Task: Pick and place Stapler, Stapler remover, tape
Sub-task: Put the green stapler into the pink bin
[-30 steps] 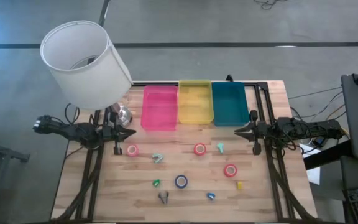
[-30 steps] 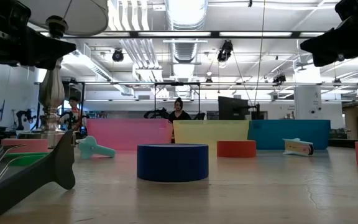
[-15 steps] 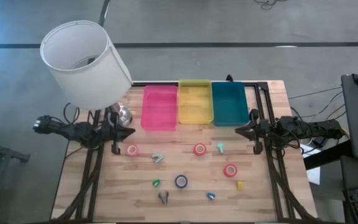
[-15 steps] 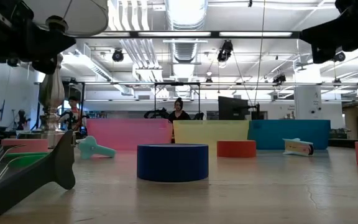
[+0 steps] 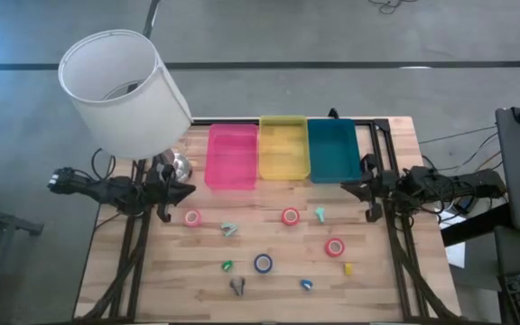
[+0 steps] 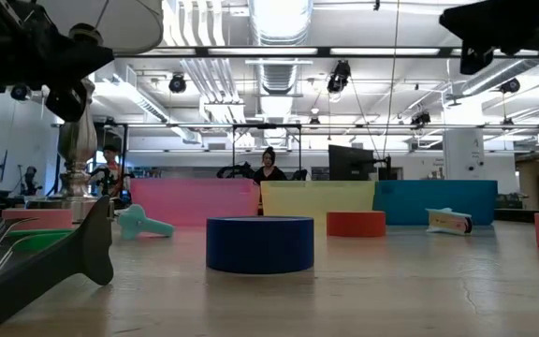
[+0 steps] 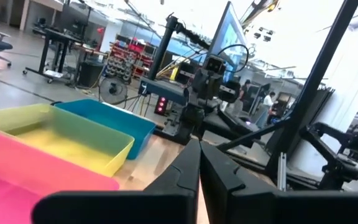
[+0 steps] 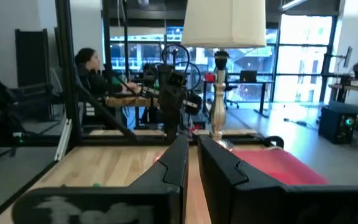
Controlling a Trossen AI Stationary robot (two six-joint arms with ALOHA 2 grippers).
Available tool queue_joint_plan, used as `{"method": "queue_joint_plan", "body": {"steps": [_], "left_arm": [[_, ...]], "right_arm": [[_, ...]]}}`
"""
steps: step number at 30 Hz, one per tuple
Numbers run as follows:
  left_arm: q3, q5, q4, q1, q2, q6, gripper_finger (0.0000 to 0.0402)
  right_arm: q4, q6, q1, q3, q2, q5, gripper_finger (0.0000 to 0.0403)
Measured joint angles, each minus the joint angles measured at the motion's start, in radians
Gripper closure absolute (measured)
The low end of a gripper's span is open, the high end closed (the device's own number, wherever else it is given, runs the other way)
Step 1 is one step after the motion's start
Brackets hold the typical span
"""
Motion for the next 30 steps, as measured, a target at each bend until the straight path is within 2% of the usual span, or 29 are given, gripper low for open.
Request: {"method": "queue_joint_plan", "body": {"steps": [6, 13, 21, 30], "left_arm": [[0.062, -0.004, 0.002, 0.0, 0.042, 0.032, 0.0324], [0.155, 0.054, -0.002, -0.001, 0.204, 0.082, 0.0267], [0.243, 0.079, 0.0, -0.029, 0.474, 0.033, 0.0271], [0.4, 0.05, 0.01, -0.107, 0.735, 0.016, 0.028]], "right_arm": [[0.162, -0.034, -0.001, 0.002, 0.218, 0.0, 0.0331], [0.181, -0.031, -0.026, 0.093, 0.398, 0.002, 0.0277], [0.18, -0.031, -0.031, 0.158, 0.524, 0.002, 0.0248], [0.153, 0.001, -0.03, 0.15, 0.591, 0.001, 0.0242]]}}
